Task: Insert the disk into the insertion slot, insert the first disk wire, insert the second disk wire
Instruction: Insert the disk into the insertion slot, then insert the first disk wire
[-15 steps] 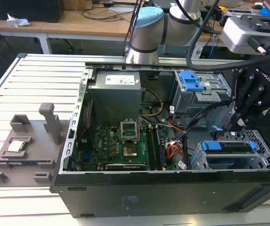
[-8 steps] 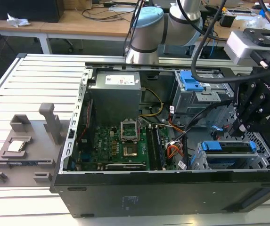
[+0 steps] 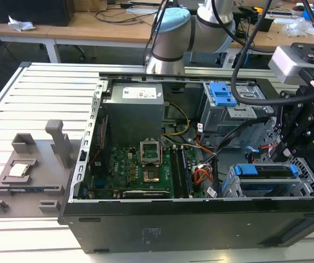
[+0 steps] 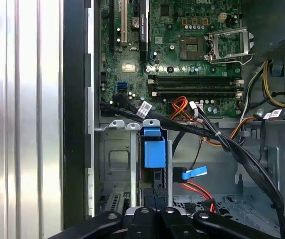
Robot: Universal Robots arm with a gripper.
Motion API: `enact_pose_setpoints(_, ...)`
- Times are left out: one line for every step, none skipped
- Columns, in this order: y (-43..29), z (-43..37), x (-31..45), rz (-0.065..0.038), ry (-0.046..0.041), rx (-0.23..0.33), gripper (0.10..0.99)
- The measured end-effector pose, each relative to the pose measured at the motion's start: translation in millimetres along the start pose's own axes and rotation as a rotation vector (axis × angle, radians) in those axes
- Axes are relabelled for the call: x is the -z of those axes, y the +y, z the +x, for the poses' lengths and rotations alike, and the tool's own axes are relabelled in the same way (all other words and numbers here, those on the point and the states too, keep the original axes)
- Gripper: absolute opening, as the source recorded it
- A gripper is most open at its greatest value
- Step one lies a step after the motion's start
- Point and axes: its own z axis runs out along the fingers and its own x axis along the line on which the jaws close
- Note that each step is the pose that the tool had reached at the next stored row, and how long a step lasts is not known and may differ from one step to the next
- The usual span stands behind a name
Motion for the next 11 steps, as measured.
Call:
enact_pose_setpoints(-0.4, 0.0, -0.1, 0.0, 0.0001, 0.0, 0.106)
enact_pose_setpoints(-0.4, 0.0, -0.1, 0.0, 0.0002, 0.0, 0.106)
enact_pose_setpoints(-0.4, 0.0, -0.2, 0.0, 0.0001, 0.0, 0.106)
enact_pose_setpoints(-0.4, 0.0, -0.3, 0.0, 0.0, 0.0, 0.106)
enact_pose_setpoints(-0.4, 0.0, -0.3, 0.0, 0.0, 0.0, 0.106)
enact_pose_setpoints(-0.4, 0.0, -0.4, 0.0, 0.0, 0.0, 0.106)
enact_pose_setpoints(-0.4, 0.0, -0.4, 0.0, 0.0, 0.0, 0.106)
enact_pose_setpoints(-0.4, 0.0, -0.4, 0.0, 0.0, 0.0, 0.106)
enact_pose_setpoints(-0.5, 0.0, -0.5, 0.0, 0.0, 0.0, 0.106)
enact_pose_setpoints(-0.9, -0.2, -0.6, 0.0, -0.0003, 0.001, 0.106)
enact_pose_setpoints(-1.3, -0.5, -0.7, 0.0, -0.0004, 0.002, 0.106)
